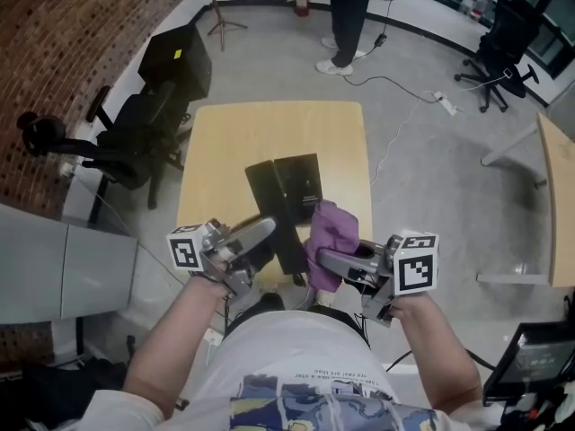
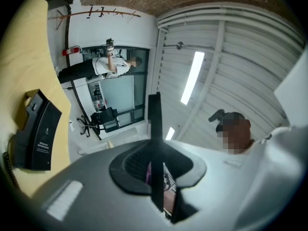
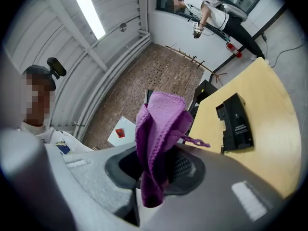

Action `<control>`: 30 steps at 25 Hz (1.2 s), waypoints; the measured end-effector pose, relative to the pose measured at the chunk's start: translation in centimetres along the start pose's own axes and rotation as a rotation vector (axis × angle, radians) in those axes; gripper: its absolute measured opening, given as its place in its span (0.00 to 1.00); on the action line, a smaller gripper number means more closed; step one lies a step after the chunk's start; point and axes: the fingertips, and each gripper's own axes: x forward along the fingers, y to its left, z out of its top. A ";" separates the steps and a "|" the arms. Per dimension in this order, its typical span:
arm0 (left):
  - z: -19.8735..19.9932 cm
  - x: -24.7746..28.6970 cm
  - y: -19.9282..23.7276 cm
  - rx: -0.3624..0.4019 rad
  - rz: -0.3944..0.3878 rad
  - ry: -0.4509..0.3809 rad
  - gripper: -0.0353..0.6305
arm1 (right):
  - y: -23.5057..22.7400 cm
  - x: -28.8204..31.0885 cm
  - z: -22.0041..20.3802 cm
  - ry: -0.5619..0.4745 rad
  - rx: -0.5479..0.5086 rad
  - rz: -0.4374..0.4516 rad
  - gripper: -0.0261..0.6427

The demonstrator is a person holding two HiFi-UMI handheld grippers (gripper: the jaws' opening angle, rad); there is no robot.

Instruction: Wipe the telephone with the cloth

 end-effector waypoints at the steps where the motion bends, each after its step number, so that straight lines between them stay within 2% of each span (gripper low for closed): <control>1: 0.1 0.0 0.4 -0.005 0.003 0.004 0.18 | -0.1 -0.3 -0.2 -0.014 0.008 -0.013 0.17; 5: 0.7 -0.2 2.5 -0.007 0.052 0.024 0.18 | -0.4 -1.6 -0.8 -0.079 0.029 -0.077 0.17; 11: 1.0 -0.2 7.7 -0.023 0.174 0.059 0.18 | -0.4 -3.8 -1.2 -0.147 -0.023 -0.223 0.17; 17: 0.5 -2.3 14.2 -0.056 0.288 0.091 0.18 | 0.1 -4.8 -2.0 -0.197 -0.036 -0.308 0.17; 20: 0.0 -3.3 16.9 -0.079 0.318 0.100 0.18 | 0.4 -4.8 -2.4 -0.219 -0.028 -0.343 0.17; 25: -1.2 -4.5 20.9 -0.064 0.400 0.152 0.18 | 1.3 -5.0 -2.8 -0.249 -0.018 -0.396 0.17; 30: -1.0 -4.3 22.5 -0.043 0.383 0.182 0.18 | 2.6 -4.5 -3.0 -0.250 -0.008 -0.430 0.17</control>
